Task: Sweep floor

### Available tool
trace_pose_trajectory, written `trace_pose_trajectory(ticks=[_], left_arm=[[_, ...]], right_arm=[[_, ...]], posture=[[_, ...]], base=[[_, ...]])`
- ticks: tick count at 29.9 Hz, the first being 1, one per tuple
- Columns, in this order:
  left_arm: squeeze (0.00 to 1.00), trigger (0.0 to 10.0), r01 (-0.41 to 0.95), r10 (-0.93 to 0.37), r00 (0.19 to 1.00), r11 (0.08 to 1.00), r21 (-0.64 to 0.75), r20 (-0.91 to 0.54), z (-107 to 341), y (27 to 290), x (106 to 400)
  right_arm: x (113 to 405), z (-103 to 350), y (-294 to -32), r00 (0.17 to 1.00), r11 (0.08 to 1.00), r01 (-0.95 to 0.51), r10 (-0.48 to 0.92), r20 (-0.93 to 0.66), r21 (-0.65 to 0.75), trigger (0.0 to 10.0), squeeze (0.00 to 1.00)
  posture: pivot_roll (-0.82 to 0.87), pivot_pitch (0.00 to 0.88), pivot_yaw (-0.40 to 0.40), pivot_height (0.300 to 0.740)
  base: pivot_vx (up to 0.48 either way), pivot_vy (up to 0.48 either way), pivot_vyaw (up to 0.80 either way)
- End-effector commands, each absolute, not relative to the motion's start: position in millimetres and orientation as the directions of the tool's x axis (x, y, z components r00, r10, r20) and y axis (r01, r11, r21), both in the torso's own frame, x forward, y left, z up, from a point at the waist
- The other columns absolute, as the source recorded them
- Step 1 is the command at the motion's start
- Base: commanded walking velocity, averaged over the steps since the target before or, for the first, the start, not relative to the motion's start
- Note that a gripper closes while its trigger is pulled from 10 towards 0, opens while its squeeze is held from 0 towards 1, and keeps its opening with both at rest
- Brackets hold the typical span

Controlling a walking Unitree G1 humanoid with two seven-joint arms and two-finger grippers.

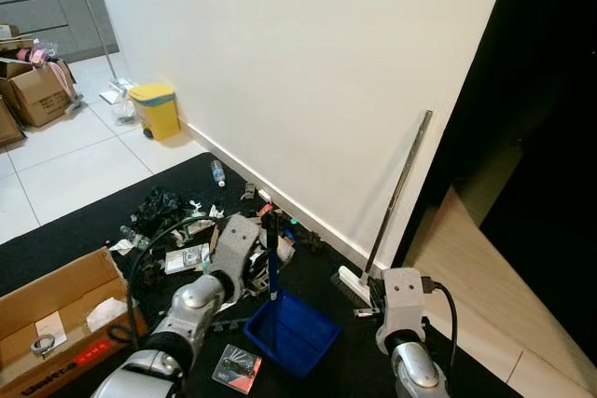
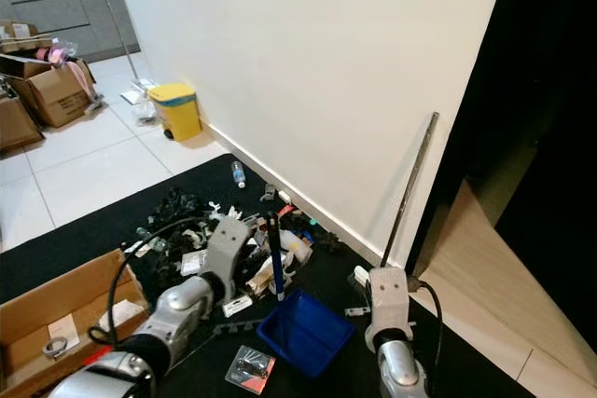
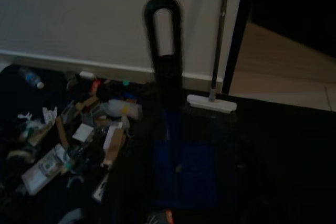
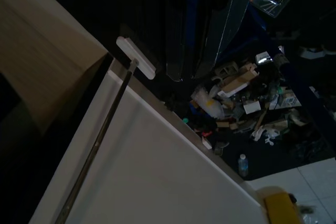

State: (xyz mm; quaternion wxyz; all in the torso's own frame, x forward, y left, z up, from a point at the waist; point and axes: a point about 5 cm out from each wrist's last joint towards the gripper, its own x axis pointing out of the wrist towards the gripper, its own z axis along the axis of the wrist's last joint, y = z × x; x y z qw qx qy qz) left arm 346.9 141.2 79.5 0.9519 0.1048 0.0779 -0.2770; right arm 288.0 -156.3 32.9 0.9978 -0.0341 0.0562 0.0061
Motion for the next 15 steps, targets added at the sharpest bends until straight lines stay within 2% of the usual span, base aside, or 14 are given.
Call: trace_pose_trajectory(ticks=[1,4,7,14,15], left_arm=[[1.00,10.0,0.557,-0.524,0.826,0.817,0.153,-0.208,77.7,151.6,342.7],[1.00,10.0,0.586,-0.545,0.803,0.795,0.153,-0.241,75.3,174.7,335.8],[1.00,10.0,0.603,-0.549,0.786,0.783,0.154,-0.284,69.9,180.6,332.3],[1.00,10.0,0.615,-0.552,0.767,0.777,0.134,-0.326,67.4,161.3,338.8],[0.00,10.0,0.616,-0.549,0.768,0.774,0.147,-0.328,68.8,159.1,340.5]], right_arm=[[284.0,29.7,-160.2,0.992,0.998,0.004,-0.011,-0.128,-0.058,10.0,0.00],[281.8,28.7,-161.9,0.991,0.998,0.010,-0.018,-0.130,-0.060,10.0,0.00],[281.2,28.5,-160.9,0.991,0.998,0.009,-0.017,-0.131,-0.059,10.0,0.00],[278.6,28.8,-157.1,0.991,0.998,-0.005,-0.003,-0.131,-0.059,10.0,0.00],[278.2,28.7,-158.1,0.991,0.998,-0.004,-0.004,-0.131,-0.060,10.0,0.00]], posture=[[0.00,0.140,0.023,0.740],[0.00,0.146,0.024,0.740],[0.00,0.162,0.021,0.740],[-0.02,0.190,0.026,0.740],[-0.02,0.190,0.026,0.740]], base=[[0.000,0.000,0.00],[0.000,0.000,0.00],[0.000,0.000,0.00],[0.000,0.000,0.00],[0.000,0.000,0.00]])
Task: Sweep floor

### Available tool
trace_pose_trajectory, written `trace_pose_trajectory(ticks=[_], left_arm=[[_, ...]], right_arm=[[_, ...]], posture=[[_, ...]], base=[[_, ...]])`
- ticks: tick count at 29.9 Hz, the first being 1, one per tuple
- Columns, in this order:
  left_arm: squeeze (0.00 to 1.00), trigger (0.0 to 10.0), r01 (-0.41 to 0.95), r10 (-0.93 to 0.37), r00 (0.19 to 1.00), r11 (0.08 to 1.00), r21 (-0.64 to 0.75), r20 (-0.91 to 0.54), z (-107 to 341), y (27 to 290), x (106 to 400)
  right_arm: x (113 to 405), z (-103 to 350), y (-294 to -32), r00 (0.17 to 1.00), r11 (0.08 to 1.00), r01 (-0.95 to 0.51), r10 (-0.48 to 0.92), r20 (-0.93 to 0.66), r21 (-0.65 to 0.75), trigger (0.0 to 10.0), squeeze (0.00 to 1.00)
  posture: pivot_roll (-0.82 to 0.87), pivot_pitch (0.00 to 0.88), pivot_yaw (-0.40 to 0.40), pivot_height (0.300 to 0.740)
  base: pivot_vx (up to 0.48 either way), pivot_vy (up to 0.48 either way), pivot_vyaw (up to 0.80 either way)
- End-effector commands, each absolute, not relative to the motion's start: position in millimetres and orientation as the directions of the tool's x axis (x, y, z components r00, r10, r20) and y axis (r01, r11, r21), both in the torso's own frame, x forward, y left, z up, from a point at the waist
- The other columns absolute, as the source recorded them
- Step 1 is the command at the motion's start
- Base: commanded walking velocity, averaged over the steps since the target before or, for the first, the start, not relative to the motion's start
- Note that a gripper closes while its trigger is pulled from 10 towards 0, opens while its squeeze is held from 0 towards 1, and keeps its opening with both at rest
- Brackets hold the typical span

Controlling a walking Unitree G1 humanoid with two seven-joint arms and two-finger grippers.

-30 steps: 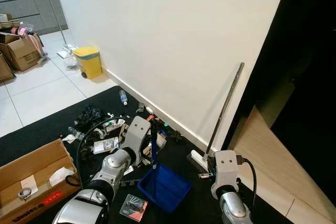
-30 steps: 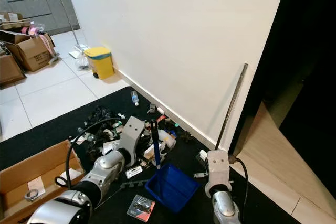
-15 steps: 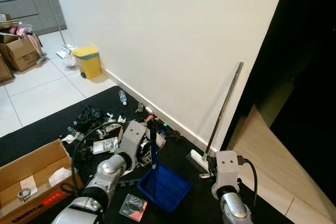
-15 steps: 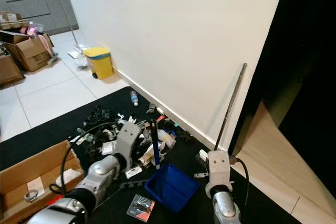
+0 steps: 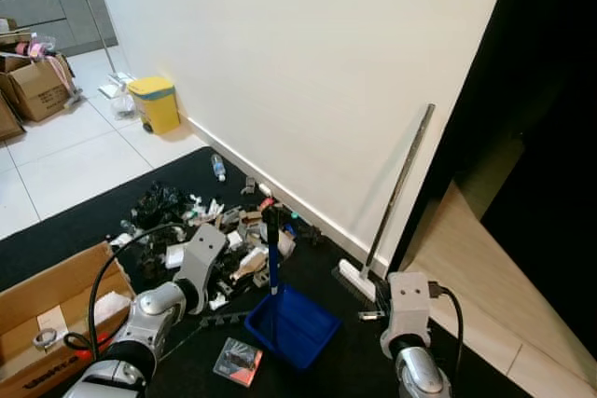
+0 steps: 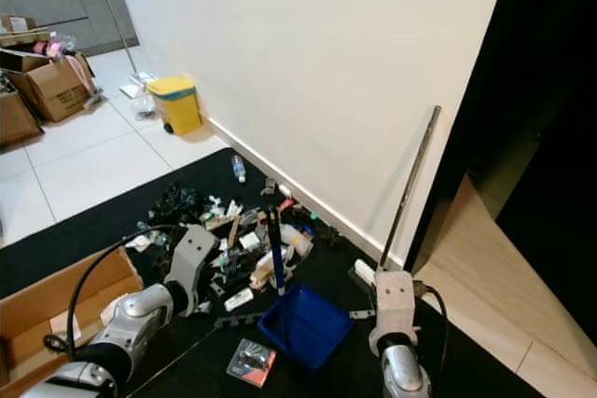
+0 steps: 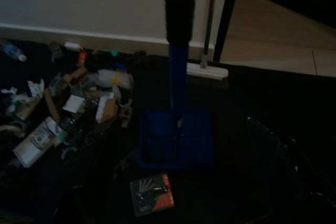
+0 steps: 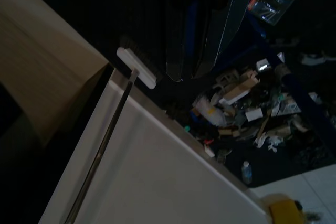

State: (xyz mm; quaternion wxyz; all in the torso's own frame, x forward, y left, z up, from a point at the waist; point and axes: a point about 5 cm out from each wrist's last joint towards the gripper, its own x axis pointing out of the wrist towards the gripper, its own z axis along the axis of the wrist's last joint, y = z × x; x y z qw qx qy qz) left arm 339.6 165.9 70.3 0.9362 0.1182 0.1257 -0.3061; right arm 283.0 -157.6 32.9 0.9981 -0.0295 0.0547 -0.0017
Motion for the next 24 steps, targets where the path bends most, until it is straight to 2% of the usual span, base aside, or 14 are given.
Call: trace_pose_trajectory(ticks=[1,7,17,22,23,24], left_arm=[[0.00,10.0,0.616,-0.549,0.768,0.774,0.147,-0.328,68.8,159.1,340.5],[0.00,10.0,0.622,-0.554,0.770,0.763,0.177,-0.318,80.2,147.3,351.1],[0.00,10.0,0.616,-0.554,0.786,0.741,0.267,-0.275,104.2,111.0,368.6],[0.00,10.0,0.585,-0.519,0.810,0.750,0.308,-0.274,109.4,106.0,373.2],[0.00,6.8,0.574,-0.505,0.817,0.754,0.319,-0.277,110.0,106.1,374.2],[0.00,6.8,0.567,-0.497,0.822,0.757,0.325,-0.279,110.2,106.2,374.7]], right_arm=[[278.2,28.7,-158.1,0.991,0.998,-0.004,-0.004,-0.131,-0.060,10.0,0.00],[276.6,29.3,-161.5,0.991,0.998,0.007,-0.015,-0.130,-0.064,10.0,0.00],[275.8,31.9,-159.7,0.992,0.998,0.009,-0.017,-0.125,-0.062,10.0,0.00],[274.2,31.7,-160.6,0.992,0.998,0.009,-0.017,-0.127,-0.064,10.0,0.00],[273.7,31.7,-161.2,0.992,0.998,0.010,-0.018,-0.128,-0.065,10.0,0.00],[273.4,31.7,-161.6,0.991,0.998,0.011,-0.019,-0.129,-0.065,10.0,0.00]], posture=[[-0.02,0.190,0.026,0.740],[-0.03,0.203,0.028,0.740],[-0.06,0.216,0.021,0.740],[-0.06,0.219,0.018,0.740],[-0.06,0.224,0.018,0.740],[-0.06,0.224,0.018,0.740]], base=[[0.000,0.000,0.00],[0.000,0.000,0.00],[0.000,0.000,0.00],[0.000,0.000,0.00],[0.000,0.000,0.00],[0.000,0.000,0.00]])
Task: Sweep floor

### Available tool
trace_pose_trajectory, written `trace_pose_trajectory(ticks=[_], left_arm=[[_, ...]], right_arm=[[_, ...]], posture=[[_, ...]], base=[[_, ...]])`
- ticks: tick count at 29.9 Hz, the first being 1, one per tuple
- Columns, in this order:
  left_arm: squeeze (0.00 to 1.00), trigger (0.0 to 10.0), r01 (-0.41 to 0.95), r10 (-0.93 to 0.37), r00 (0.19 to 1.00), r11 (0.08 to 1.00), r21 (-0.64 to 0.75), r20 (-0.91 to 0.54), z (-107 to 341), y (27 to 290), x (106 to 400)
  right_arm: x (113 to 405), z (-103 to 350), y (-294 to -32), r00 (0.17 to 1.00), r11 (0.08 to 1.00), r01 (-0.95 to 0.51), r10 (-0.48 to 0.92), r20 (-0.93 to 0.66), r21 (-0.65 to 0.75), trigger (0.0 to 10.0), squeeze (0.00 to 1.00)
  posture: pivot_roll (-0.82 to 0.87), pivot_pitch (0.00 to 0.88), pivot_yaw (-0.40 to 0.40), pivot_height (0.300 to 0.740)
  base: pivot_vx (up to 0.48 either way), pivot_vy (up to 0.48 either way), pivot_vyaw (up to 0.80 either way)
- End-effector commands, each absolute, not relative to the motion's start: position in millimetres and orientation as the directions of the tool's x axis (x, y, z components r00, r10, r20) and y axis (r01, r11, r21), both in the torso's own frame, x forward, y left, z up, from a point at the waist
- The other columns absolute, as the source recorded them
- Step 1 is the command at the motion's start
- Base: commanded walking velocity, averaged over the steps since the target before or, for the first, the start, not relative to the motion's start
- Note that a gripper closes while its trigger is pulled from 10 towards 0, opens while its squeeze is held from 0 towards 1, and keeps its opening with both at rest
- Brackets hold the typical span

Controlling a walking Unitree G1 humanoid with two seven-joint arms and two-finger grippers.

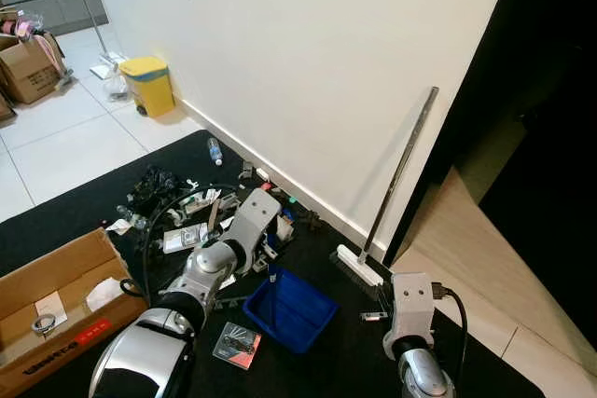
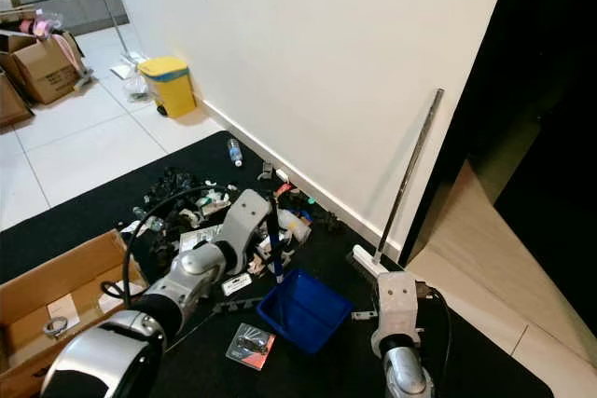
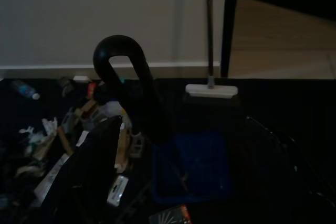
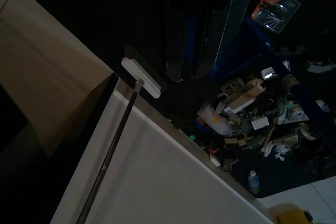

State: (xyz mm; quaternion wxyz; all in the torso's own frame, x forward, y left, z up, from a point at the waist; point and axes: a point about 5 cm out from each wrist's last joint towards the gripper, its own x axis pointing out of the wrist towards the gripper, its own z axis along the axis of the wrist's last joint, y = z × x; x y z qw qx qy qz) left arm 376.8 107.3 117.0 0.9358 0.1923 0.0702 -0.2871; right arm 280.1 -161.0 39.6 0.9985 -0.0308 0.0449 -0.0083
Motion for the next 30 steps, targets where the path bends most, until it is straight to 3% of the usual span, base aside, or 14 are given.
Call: trace_pose_trajectory(ticks=[1,3,28,29,30], left_arm=[[0.00,6.8,0.567,-0.497,0.822,0.757,0.325,-0.279,110.2,106.2,374.7],[0.00,0.0,0.544,-0.475,0.837,0.776,0.320,-0.272,111.4,107.1,376.2],[0.00,0.0,0.490,-0.453,0.871,0.831,0.263,-0.190,121.0,110.5,380.2],[0.00,0.2,0.478,-0.444,0.877,0.837,0.265,-0.183,122.1,112.0,380.8],[0.00,9.3,0.466,-0.431,0.884,0.842,0.274,-0.181,122.5,113.9,381.3]], right_arm=[[273.4,31.7,-161.6,0.991,0.998,0.011,-0.019,-0.129,-0.065,10.0,0.00],[272.8,31.9,-162.1,0.991,0.998,0.013,-0.021,-0.130,-0.065,10.0,0.00],[273.5,33.2,-160.5,0.991,0.998,0.011,-0.019,-0.135,-0.059,10.0,0.00],[273.5,33.3,-160.4,0.991,0.998,0.011,-0.019,-0.135,-0.059,10.0,0.00],[273.4,33.3,-160.5,0.991,0.998,0.012,-0.020,-0.134,-0.059,10.0,0.00]], posture=[[-0.06,0.224,0.018,0.740],[-0.06,0.228,0.017,0.740],[-0.05,0.224,0.015,0.740],[-0.05,0.224,0.015,0.740],[-0.05,0.226,0.015,0.740]], base=[[0.000,0.000,0.00],[0.000,0.000,0.00],[0.000,0.000,0.00],[0.000,0.000,0.00],[0.000,0.000,0.00]])
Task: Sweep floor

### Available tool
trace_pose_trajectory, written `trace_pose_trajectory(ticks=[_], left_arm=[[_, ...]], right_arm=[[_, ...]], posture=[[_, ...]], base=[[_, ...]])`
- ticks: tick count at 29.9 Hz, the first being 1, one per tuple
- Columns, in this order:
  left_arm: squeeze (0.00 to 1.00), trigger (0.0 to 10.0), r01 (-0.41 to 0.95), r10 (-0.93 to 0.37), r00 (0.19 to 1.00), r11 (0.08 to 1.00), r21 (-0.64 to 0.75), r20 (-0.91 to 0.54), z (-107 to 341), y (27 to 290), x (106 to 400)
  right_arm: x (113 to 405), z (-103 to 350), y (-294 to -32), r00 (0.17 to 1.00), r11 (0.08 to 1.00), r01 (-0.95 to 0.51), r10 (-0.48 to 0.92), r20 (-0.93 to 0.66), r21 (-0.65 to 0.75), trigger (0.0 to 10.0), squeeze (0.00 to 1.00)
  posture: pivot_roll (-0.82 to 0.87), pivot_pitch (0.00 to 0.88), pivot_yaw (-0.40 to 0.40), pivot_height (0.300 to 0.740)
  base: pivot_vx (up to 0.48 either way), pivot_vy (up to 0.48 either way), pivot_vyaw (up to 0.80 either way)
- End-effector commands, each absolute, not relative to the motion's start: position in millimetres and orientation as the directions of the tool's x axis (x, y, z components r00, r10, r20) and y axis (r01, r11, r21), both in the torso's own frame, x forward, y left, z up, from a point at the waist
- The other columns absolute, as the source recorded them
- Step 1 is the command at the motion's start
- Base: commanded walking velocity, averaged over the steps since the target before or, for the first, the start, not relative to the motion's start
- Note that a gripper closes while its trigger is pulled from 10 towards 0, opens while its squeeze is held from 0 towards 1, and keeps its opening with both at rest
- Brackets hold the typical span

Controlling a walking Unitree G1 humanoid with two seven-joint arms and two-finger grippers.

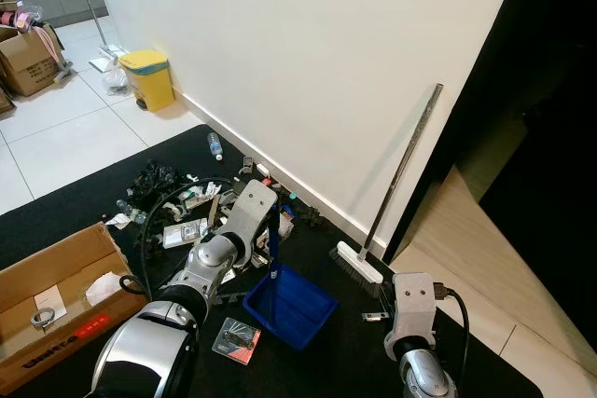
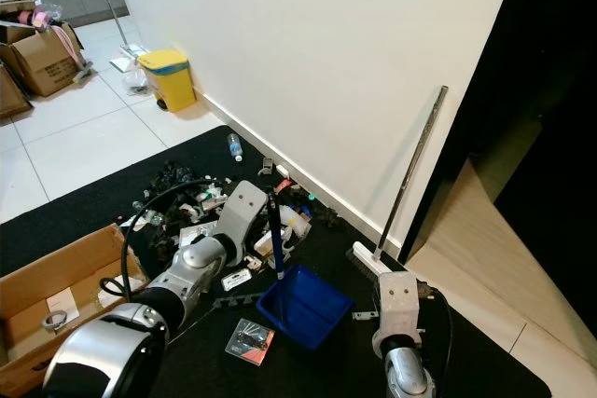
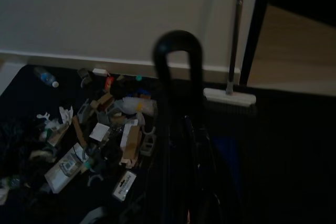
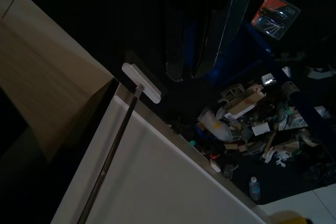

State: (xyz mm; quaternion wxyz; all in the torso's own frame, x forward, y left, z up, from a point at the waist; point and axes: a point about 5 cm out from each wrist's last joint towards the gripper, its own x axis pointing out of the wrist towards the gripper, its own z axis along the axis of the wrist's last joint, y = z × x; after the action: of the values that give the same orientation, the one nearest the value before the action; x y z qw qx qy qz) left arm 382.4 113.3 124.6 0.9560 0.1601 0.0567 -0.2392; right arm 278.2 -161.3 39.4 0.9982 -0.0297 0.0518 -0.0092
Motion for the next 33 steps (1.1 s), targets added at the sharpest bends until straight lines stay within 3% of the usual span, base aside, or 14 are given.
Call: trace_pose_trajectory(ticks=[1,6,7,14,19,30,31,33], left_arm=[[0.00,10.0,0.453,-0.416,0.891,0.844,0.286,-0.183,122.3,116.5,381.6],[0.00,10.0,0.453,-0.384,0.888,0.826,0.334,-0.254,111.5,128.1,378.3],[1.00,10.0,0.455,-0.383,0.886,0.828,0.327,-0.263,108.5,133.1,376.6],[1.00,10.0,0.493,-0.416,0.863,0.815,0.304,-0.287,101.7,158.8,369.0],[1.00,10.0,0.453,-0.358,0.882,0.822,0.344,-0.306,101.0,178.3,367.6],[1.00,10.0,0.499,-0.341,0.852,0.758,0.420,-0.398,94.4,173.9,367.2],[0.00,10.0,0.512,-0.346,0.845,0.748,0.424,-0.408,94.6,174.3,367.3],[0.00,10.0,0.518,-0.352,0.840,0.744,0.421,-0.412,97.8,175.0,369.0]], right_arm=[[273.3,33.3,-160.7,0.991,0.998,0.013,-0.020,-0.135,-0.059,10.0,0.00],[272.4,33.4,-160.7,0.991,0.998,0.013,-0.021,-0.135,-0.060,10.0,0.00],[272.0,33.2,-161.1,0.991,0.998,0.014,-0.022,-0.136,-0.060,10.0,0.00],[269.1,32.3,-164.2,0.990,0.998,0.027,-0.035,-0.138,-0.061,10.0,0.00],[267.0,30.6,-164.8,0.989,0.998,0.035,-0.043,-0.143,-0.059,10.0,0.00],[267.8,35.7,-162.7,0.991,0.998,0.033,-0.041,-0.130,-0.060,10.0,0.00],[267.2,36.2,-163.9,0.991,0.997,0.038,-0.045,-0.128,-0.061,10.0,0.00],[265.0,35.5,-166.6,0.990,0.997,0.046,-0.054,-0.128,-0.063,10.0,0.00]], posture=[[-0.05,0.226,0.014,0.740],[-0.05,0.233,0.015,0.740],[-0.05,0.235,0.017,0.740],[-0.06,0.244,0.028,0.740],[-0.05,0.249,0.029,0.740],[-0.09,0.281,0.036,0.740],[-0.10,0.283,0.037,0.740],[-0.10,0.286,0.041,0.740]], base=[[0.000,0.000,0.00],[0.000,0.000,0.00],[0.000,0.000,0.00],[0.000,0.000,0.00],[0.000,0.000,0.00],[0.000,0.000,0.00],[0.000,0.000,0.00],[0.000,0.000,0.00]])
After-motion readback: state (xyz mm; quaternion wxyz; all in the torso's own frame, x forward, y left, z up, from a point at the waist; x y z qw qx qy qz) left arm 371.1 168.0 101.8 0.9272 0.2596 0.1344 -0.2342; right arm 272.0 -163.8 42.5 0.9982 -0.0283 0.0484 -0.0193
